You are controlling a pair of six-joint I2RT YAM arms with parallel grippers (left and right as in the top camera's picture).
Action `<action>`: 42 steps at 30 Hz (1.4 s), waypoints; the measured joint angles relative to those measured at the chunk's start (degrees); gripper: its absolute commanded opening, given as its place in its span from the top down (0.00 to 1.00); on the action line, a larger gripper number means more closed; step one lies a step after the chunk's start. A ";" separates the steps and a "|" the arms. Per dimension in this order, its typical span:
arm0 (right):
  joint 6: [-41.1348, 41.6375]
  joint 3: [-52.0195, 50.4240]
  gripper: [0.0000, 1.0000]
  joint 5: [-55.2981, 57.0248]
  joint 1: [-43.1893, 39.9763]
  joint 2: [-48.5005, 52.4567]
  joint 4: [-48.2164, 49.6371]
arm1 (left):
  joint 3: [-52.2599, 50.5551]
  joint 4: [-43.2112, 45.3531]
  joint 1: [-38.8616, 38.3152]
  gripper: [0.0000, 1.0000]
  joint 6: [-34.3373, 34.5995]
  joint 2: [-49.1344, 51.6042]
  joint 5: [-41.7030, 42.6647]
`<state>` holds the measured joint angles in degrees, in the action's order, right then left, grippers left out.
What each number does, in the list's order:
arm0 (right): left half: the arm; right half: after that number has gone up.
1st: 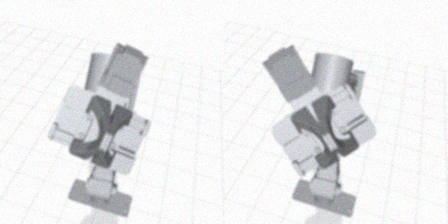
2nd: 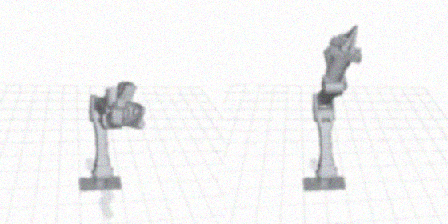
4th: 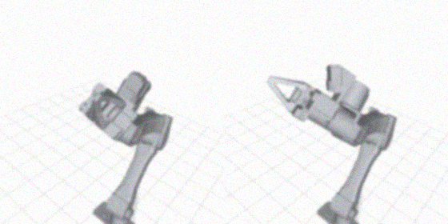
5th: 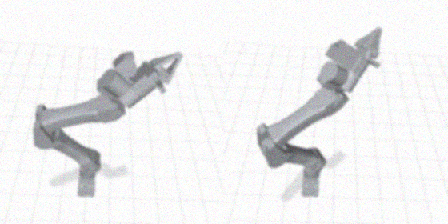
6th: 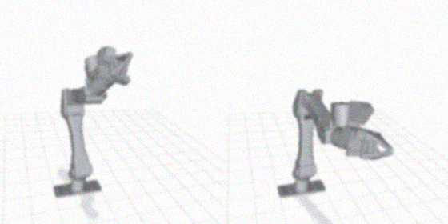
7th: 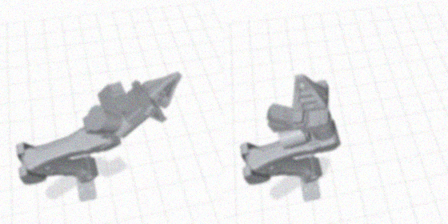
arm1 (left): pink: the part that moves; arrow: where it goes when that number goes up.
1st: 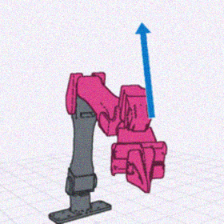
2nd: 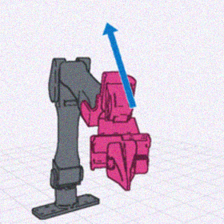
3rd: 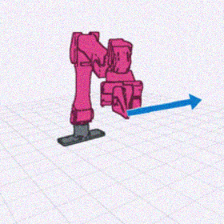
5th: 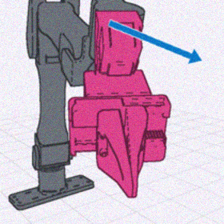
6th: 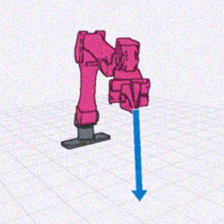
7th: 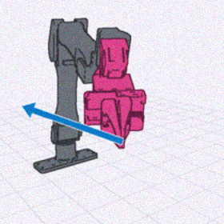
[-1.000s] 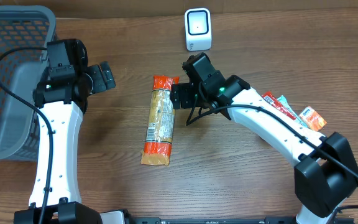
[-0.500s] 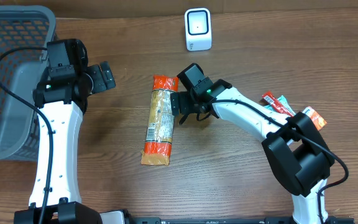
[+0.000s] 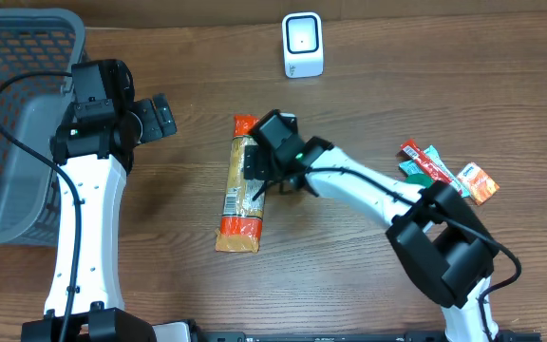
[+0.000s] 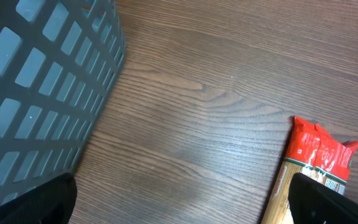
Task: Scan the item barcode
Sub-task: 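Lower the right gripper around the pasta packet and close it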
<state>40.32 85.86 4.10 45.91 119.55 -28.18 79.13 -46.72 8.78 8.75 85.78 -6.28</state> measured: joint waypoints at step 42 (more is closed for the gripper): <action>-4.48 2.69 0.00 19.21 3.67 0.20 -31.04 | 0.00 0.00 0.00 0.00 0.00 0.00 0.00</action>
<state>35.83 88.55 23.31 49.58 119.74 -59.22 79.13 -46.72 8.78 8.75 85.78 -6.28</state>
